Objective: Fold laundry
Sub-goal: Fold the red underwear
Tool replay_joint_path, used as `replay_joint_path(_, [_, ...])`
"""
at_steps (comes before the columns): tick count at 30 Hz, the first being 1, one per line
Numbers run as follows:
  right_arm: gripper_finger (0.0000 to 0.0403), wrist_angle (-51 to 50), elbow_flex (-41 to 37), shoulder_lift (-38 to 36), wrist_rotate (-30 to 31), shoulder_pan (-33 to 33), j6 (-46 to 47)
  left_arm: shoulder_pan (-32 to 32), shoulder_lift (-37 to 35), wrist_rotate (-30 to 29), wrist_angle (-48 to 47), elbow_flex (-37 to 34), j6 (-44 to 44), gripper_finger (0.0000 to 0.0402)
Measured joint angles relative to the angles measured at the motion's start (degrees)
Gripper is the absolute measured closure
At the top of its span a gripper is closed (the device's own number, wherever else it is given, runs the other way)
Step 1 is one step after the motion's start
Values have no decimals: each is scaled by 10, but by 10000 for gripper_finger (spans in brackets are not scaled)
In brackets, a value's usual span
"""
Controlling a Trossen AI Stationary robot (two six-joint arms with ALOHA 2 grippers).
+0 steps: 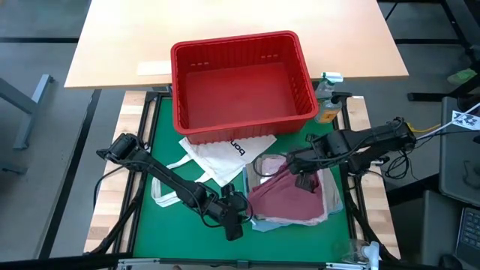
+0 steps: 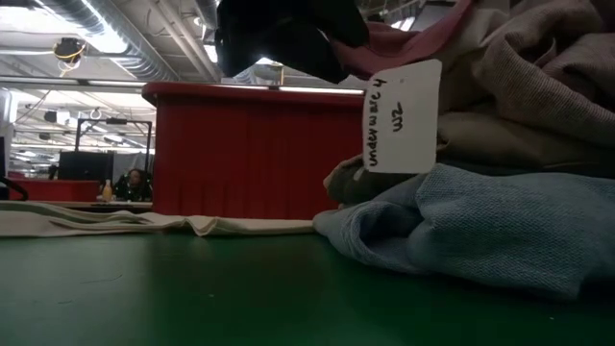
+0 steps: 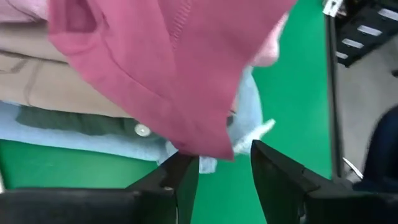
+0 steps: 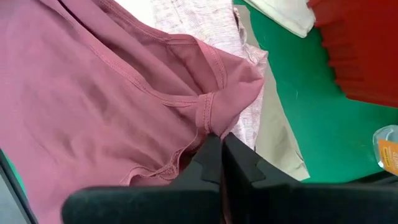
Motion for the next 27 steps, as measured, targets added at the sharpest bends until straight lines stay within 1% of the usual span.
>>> replay_joint_path(4, [402, 0, 0, 0, 0, 0, 0, 0, -17, 29, -19, 0, 2, 262])
replay_joint_path(9, [402, 0, 0, 0, 0, 0, 0, -5, -56, 27, -57, 0, 3, 270])
replay_joint_path(12, [402, 1, 0, 0, 0, 0, 0, -3, -80, 17, -55, 0, 26, 272])
replay_joint_path(15, [402, 1, 0, 0, 0, 0, 0, 3, -93, -17, -30, 0, 75, 273])
replay_joint_path(19, [402, 2, 0, 0, -3, 0, 0, 19, -94, -109, 22, 0, 168, 273])
replay_joint_path(21, [402, 2, 0, 0, -16, 0, 0, 34, -91, -146, 49, 0, 201, 273])
replay_joint_path(23, [402, 3, 0, 0, -28, 0, 0, 55, -89, -156, 59, 0, 232, 273])
replay_joint_path(27, [402, 4, 0, 0, -41, 0, 0, 99, -76, -148, 97, 0, 278, 273])
